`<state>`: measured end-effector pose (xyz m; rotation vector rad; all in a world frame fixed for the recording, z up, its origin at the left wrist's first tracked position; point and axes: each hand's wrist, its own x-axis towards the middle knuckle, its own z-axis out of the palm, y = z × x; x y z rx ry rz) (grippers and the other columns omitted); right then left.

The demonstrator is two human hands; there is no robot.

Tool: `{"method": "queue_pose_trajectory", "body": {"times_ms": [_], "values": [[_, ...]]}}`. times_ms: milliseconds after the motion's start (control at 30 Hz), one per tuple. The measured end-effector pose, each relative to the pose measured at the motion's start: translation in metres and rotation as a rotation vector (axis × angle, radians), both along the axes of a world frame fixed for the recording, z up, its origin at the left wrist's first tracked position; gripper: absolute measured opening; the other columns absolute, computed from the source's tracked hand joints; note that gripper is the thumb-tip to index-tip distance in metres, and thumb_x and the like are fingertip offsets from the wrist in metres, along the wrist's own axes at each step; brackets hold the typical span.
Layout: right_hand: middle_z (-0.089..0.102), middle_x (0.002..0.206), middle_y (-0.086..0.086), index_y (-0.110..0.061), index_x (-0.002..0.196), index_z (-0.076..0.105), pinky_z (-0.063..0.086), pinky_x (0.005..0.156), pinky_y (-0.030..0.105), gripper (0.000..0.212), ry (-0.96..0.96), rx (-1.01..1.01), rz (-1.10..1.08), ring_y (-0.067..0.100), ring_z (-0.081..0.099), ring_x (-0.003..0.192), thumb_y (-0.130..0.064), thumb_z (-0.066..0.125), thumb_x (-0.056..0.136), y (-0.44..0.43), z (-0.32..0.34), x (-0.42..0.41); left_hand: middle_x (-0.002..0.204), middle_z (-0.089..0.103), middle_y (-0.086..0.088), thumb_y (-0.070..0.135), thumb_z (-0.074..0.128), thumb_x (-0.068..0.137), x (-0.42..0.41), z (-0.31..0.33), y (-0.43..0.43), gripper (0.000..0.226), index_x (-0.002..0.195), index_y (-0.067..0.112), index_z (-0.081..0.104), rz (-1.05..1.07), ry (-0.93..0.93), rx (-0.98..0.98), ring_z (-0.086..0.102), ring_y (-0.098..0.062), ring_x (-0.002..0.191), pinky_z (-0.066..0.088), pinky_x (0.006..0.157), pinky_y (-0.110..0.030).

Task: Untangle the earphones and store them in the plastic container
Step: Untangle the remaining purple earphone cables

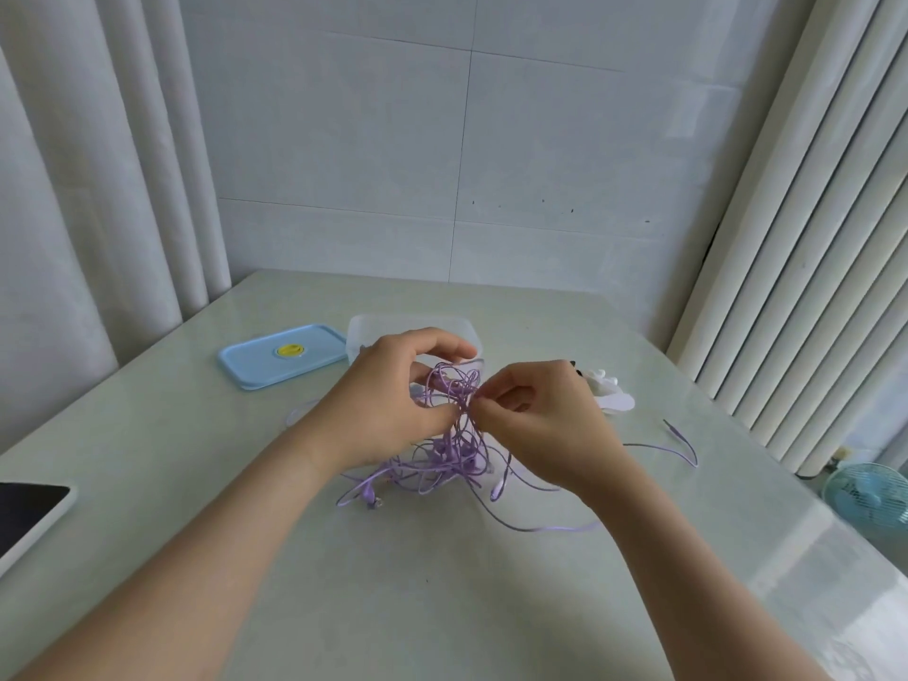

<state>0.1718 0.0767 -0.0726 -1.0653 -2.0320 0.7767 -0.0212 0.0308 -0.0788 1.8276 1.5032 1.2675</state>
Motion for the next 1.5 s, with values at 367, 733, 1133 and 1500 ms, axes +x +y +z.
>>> {"method": "queue_pose_trajectory", "body": {"times_ms": [367,733,1133,1500], "values": [[0.077,0.079,0.011,-0.005,0.094,0.077,0.049,0.073,0.033,0.022,0.242,-0.247,0.135,0.02,0.067,0.069,-0.009,0.059,0.105,0.011,0.009,0.015,0.107,0.061,0.034,0.052,0.092,0.072,-0.006,-0.003,0.0,0.057,0.123,0.043,0.069,0.211,0.328,0.08,0.049,0.004,0.102,0.039,0.092,-0.019],[0.029,0.06,0.0,-0.009,0.088,0.073,0.026,0.057,0.032,0.016,0.482,-0.378,-0.017,0.02,0.024,0.055,-0.012,0.061,0.098,0.019,0.008,0.014,0.085,0.064,0.022,0.054,0.04,0.083,-0.004,0.001,-0.001,0.036,0.102,0.044,0.069,0.243,0.287,-0.058,0.032,-0.014,0.114,0.025,0.092,-0.038],[0.079,0.092,0.019,0.003,0.103,0.075,0.061,0.064,0.029,0.024,0.446,-0.452,-0.006,0.023,0.076,0.074,0.012,0.053,0.1,0.017,-0.002,0.011,0.088,0.073,0.016,0.054,0.058,0.092,-0.016,-0.007,0.009,0.025,0.098,0.038,0.077,0.046,0.214,-0.162,0.065,-0.02,0.089,0.053,0.099,-0.049],[0.029,0.058,-0.001,-0.022,0.086,0.083,0.022,0.046,0.023,0.013,0.185,-0.135,0.116,0.016,0.022,0.053,-0.033,0.08,0.093,0.006,0.007,0.015,0.071,0.076,0.01,0.031,0.087,0.087,-0.014,-0.001,0.002,0.012,0.082,0.024,0.079,0.162,0.087,0.051,0.062,0.0,0.053,0.049,0.058,-0.02]]}}
